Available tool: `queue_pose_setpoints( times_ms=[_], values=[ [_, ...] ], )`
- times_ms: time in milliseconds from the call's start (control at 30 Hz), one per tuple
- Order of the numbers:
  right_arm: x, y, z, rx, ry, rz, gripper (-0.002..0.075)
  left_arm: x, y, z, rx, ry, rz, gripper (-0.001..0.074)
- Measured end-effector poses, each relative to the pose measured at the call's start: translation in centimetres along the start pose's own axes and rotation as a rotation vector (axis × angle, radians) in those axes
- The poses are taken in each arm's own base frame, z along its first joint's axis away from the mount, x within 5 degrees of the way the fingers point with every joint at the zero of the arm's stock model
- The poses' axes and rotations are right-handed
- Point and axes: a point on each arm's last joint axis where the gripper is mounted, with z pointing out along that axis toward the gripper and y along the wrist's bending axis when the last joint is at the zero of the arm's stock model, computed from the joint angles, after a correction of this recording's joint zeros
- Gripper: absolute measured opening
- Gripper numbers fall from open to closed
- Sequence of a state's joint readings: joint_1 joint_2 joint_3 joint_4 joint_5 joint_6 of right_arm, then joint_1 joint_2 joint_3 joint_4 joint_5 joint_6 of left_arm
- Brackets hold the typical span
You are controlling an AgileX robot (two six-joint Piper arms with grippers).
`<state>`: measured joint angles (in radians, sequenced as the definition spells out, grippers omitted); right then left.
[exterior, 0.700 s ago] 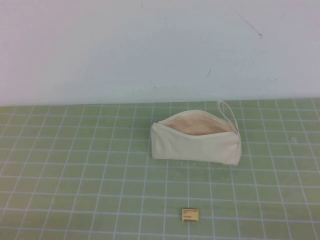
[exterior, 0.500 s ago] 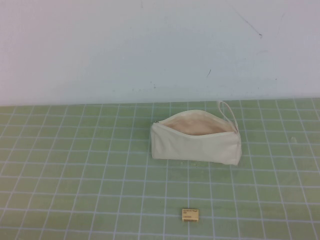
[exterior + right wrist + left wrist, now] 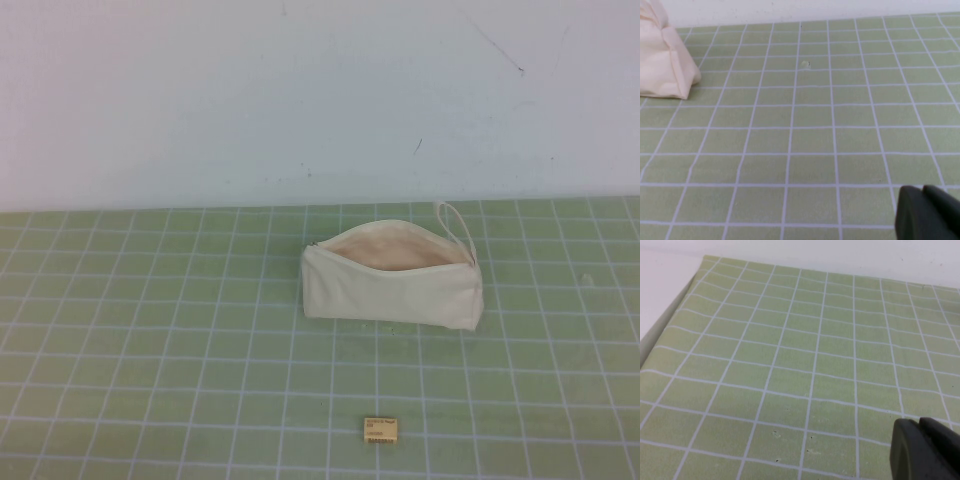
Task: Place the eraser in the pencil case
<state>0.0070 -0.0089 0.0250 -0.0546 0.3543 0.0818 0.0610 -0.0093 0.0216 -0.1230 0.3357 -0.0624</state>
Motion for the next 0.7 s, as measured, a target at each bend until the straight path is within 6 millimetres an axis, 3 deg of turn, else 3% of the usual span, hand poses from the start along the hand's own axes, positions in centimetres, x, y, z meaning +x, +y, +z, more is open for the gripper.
queue_pose_setpoints(
  times_ms=[700],
  values=[
    [-0.01, 0.12, 0.0, -0.013, -0.001, 0.033, -0.0001, 0.0, 0.0, 0.0, 0.0, 0.0, 0.0, -0.0003]
  ],
)
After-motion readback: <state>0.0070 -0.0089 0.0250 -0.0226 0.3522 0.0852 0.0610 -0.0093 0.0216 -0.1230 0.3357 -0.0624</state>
